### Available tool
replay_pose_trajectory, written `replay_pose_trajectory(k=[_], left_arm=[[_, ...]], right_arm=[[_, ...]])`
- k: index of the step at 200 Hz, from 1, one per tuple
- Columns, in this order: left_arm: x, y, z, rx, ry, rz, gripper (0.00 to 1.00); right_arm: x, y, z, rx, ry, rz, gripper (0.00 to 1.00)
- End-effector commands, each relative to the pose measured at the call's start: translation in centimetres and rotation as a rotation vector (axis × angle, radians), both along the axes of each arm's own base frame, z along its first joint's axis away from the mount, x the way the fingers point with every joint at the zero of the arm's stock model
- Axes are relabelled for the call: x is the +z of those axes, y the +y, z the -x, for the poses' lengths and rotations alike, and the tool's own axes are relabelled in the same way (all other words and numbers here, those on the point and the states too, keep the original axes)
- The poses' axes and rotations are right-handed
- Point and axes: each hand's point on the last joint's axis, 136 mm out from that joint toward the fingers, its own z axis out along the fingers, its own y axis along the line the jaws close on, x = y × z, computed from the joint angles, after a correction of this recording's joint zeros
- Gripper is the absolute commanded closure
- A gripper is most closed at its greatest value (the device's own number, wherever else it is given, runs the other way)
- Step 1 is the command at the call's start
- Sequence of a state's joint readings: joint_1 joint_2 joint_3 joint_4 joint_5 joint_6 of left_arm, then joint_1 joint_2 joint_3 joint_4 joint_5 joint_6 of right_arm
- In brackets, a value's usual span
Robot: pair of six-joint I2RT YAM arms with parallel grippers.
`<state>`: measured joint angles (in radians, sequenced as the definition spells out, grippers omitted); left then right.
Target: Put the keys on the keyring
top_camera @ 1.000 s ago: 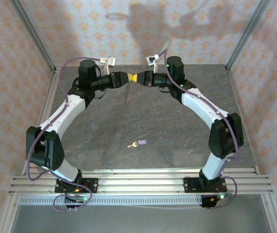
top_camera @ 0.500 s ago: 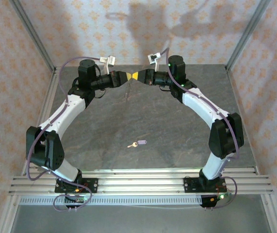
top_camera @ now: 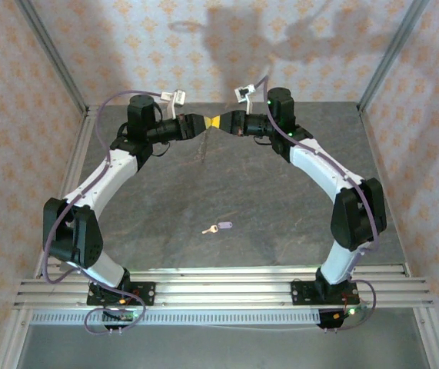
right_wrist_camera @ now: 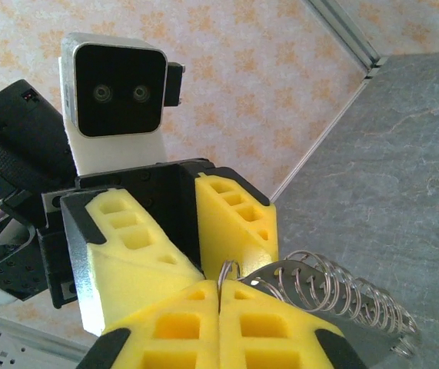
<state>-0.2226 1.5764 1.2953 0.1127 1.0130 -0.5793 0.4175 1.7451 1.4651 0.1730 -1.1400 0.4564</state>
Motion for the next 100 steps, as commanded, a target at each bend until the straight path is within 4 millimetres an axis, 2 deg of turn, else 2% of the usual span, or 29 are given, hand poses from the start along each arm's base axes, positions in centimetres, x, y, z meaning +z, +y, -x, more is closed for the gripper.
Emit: replay_pose_trajectory(k=[1, 31, 50, 100], left_arm=[[3.9, -1.9, 1.9, -0.096, -0.119, 0.027, 0.61], [4.9, -1.3, 2.3, -0.093, -0.135, 0.020, 0.61], [5.2, -0.4, 1.8, -0.060, -0.148, 0.020, 0.61], [5.6, 0.4, 1.2, -0.043, -0.159, 0.038, 0.56]], right_arm=[[0.6, 1.1, 1.1, 0.101, -0.021, -0.022, 1.00], [1.1, 0.8, 1.6, 0.151, -0.017, -0.039, 1.00], [2.1, 0.3, 1.5, 0.164, -0.016, -0.091, 1.00], [1.5, 0.2, 1.7, 0.189, 0.011, -0.094, 1.00]])
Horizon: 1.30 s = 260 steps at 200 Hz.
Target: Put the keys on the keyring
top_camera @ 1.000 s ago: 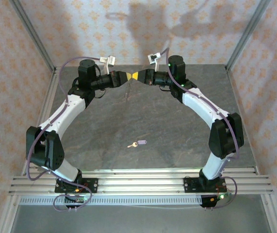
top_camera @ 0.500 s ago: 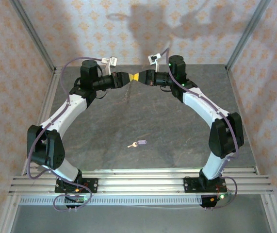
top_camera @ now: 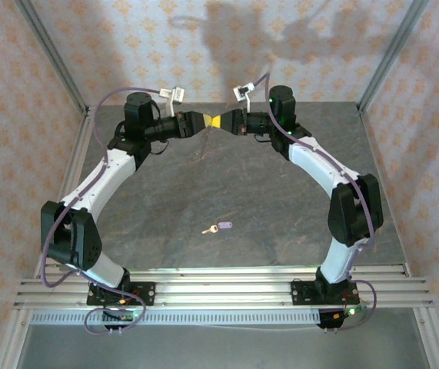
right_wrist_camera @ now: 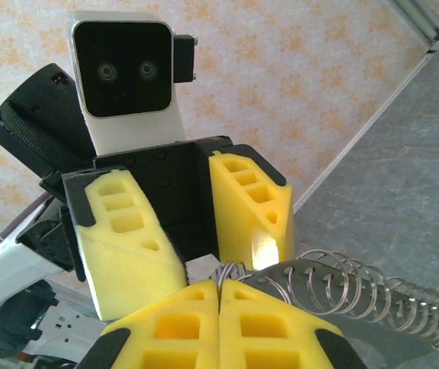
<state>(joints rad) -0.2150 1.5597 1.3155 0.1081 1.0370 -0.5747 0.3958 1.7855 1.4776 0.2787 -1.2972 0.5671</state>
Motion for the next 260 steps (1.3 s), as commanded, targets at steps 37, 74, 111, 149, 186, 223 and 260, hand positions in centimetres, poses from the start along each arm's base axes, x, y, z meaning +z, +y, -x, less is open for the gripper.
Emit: replay_pose_trajectory(k=[37, 74, 111, 149, 186, 223, 260], left_arm=[[4.1, -0.4, 0.4, -0.078, -0.121, 0.043, 0.56], [3.5, -1.0, 0.8, -0.129, -0.103, 0.029, 0.57], [2.3, -0.4, 0.4, -0.082, -0.105, -0.018, 0.55], [2.1, 0.5, -0.5, -0.023, -0.101, -0.001, 0.52], [1.6, 0.4, -0.4, -0.043, -0.089, -0.006, 0.51], [0.3, 0.2, -0.5, -0.069, -0.059, -0.025, 0.50], [-0.7, -0.3, -0.4, -0.100, -0.034, -0.026, 0.50]], right_arm=[[0.6, 0.2, 0.7, 0.053, -0.035, -0.022, 1.00], [0.4, 0.2, 0.5, 0.045, -0.039, -0.022, 1.00], [0.7, 0.1, 0.6, 0.041, -0.048, -0.028, 1.00], [0.4, 0.0, 0.7, 0.039, -0.045, -0.024, 1.00], [0.7, -0.2, 0.9, 0.035, -0.054, -0.026, 1.00], [1.0, -0.3, 0.8, 0.027, -0.063, -0.028, 1.00], [1.3, -0.5, 0.8, 0.017, -0.070, -0.030, 1.00]])
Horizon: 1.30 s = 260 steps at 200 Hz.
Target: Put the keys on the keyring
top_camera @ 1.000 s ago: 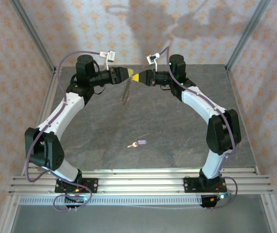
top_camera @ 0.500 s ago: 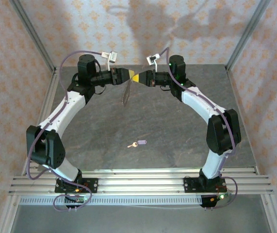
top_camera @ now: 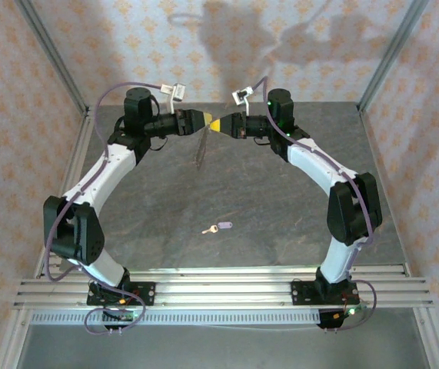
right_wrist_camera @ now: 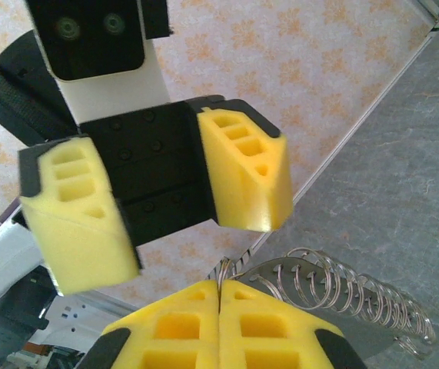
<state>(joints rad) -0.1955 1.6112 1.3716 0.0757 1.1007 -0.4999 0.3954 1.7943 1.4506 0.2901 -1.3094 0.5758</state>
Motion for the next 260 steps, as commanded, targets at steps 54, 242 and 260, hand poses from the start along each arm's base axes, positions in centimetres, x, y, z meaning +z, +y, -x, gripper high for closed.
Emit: replay_pose_trajectory(k=[54, 242, 260], left_arm=[[-0.1, -2.1, 2.3, -0.145, -0.014, -0.004, 0.60], [-0.4, -3.3, 3.6, -0.198, -0.023, -0.086, 1.00], [-0.6, -3.2, 3.5, -0.190, -0.026, -0.114, 1.00]], right_arm=[[2.6, -1.2, -0.2, -0.037, -0.103, -0.048, 1.00], [1.9, -1.8, -0.9, -0.088, -0.082, -0.051, 1.00], [2.3, -2.8, -2.0, -0.173, -0.082, -0.051, 0.74]])
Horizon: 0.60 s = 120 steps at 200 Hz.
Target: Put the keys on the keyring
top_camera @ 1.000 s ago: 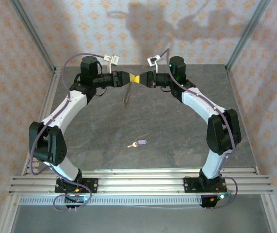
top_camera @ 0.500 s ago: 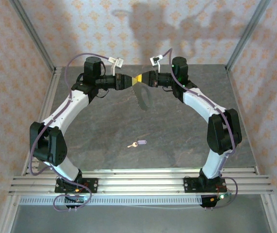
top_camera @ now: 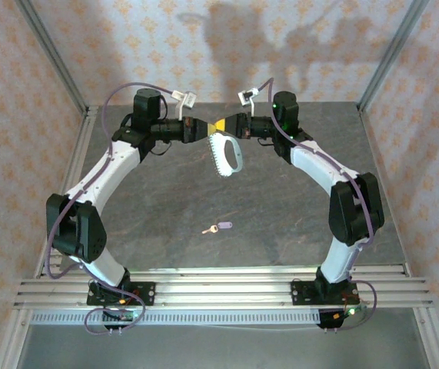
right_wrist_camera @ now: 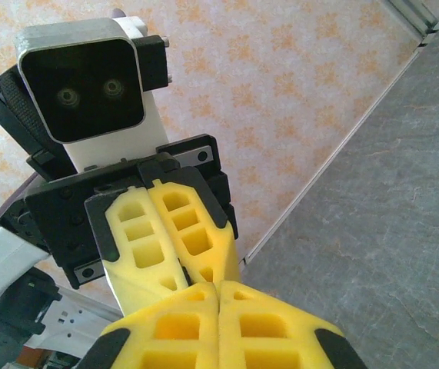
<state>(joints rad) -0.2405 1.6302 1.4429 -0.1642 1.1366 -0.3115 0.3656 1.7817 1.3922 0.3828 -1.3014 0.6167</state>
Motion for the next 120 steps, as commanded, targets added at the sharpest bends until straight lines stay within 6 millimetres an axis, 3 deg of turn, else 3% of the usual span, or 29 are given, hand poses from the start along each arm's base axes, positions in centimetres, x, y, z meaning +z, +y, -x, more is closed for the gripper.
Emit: replay_pose_trajectory(k=[1, 16, 44, 80, 120], left_arm=[[1.0, -1.2, 1.3, -0.075, -0.038, -0.015, 1.00], [1.1, -1.0, 1.1, -0.067, -0.046, -0.036, 1.00], [1.1, -0.9, 0.6, -0.055, -0.062, -0.062, 1.00], [0.9, -0.6, -0.5, -0.024, -0.098, -0.105, 1.00], [0.3, 0.1, -2.4, 0.074, -0.153, -0.182, 1.00]], right_arm=[[2.7, -1.6, -1.3, -0.138, -0.079, -0.030, 0.73], [3.1, -3.6, -2.7, -0.249, -0.072, -0.040, 0.55], [2.7, -7.5, -4.7, -0.440, -0.034, -0.030, 0.46], [0.7, -10.3, -4.6, -0.622, -0.027, 0.096, 0.27], [-1.6, -11.6, -4.9, -0.706, 0.013, 0.172, 0.22]])
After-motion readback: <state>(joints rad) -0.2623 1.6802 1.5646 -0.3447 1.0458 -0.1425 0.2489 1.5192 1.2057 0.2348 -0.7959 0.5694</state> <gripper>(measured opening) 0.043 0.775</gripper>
